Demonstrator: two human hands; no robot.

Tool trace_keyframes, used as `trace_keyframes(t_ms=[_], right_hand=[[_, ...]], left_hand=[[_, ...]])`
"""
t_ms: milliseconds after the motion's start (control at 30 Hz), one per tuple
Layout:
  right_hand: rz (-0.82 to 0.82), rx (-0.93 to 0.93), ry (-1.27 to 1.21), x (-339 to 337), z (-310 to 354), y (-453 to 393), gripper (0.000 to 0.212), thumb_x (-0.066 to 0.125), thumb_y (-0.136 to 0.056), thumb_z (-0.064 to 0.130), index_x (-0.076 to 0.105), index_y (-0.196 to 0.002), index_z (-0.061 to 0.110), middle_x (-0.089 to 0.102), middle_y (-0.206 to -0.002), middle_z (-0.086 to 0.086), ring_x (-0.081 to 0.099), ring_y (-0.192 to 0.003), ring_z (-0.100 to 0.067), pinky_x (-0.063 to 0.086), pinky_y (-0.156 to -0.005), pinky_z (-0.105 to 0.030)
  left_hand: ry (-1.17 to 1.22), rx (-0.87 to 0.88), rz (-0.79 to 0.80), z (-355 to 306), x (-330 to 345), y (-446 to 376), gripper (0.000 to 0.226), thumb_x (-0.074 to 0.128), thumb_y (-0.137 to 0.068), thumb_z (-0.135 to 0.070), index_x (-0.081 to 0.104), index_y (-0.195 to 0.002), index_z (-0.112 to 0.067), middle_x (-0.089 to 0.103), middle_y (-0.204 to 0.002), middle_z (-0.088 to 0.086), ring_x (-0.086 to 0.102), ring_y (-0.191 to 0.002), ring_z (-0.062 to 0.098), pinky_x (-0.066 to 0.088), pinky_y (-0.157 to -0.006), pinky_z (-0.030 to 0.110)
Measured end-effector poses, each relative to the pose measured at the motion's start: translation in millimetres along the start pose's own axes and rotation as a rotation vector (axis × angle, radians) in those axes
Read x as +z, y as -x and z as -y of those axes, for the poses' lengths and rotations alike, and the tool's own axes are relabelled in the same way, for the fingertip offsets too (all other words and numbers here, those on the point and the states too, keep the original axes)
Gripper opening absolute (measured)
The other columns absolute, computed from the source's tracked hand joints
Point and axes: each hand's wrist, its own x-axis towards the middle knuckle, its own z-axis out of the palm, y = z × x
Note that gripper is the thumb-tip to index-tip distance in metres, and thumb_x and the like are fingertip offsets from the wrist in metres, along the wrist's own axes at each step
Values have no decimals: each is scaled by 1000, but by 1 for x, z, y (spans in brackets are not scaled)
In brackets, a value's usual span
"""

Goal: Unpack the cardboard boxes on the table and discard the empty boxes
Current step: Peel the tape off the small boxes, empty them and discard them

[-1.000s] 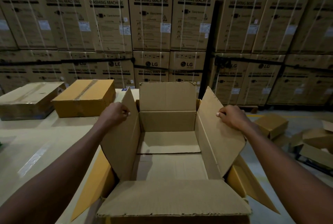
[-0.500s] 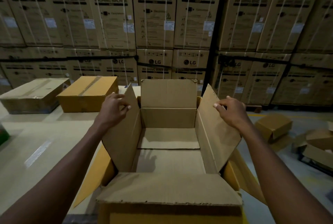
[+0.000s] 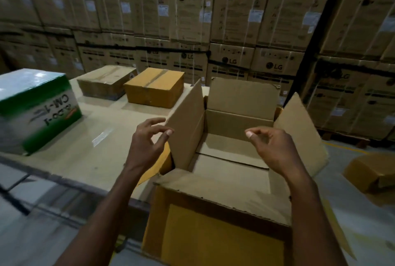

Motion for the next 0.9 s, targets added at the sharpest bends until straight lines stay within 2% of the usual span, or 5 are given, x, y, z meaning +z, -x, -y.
trace_keyframes(t_ms=[133,233,300,533,900], right_hand=[[65,-28,-121,59,39,25,17,66,-98,35,78,-109,29,72,-107,16,62,-106,-1,51,-89,-26],[77,-92,-228,116,71,44,19,65,-99,29,77,-114,27,72,-107,19,63,-100,11,47,-74,-5],[117,-107,-302,158,93,58,20,64,-100,27,75,-118,28,72,-108,19,63,-98,12,48,-72,-4],[170,-53,-412,315,153,91,21,68,-98,20,74,-116,30,72,-108,23,65,-96,9,50,-75,-8],[305,128,-255,467,147,64,20,67,-98,23,74,-116,27,72,-109,15,65,-96,4,46,-70,-6]], left_hand=[[31,-92,14,39,-32,31,15,65,-96,-34,78,-100,-29,62,-132,-9,53,-125,12,46,-87,26],[131,-161,-1,75,-61,47,14,66,-95,-39,79,-97,-33,63,-129,-11,57,-121,9,55,-83,33],[137,-195,-8,100,-84,58,11,68,-95,-31,77,-93,-36,64,-125,-9,58,-119,9,50,-82,23],[265,-403,-59,197,-150,88,14,68,-95,-29,80,-91,-35,66,-117,-14,62,-111,6,56,-92,42],[371,-542,19,311,-175,60,13,69,-95,-21,81,-92,-26,72,-106,-11,64,-102,-3,50,-78,11]])
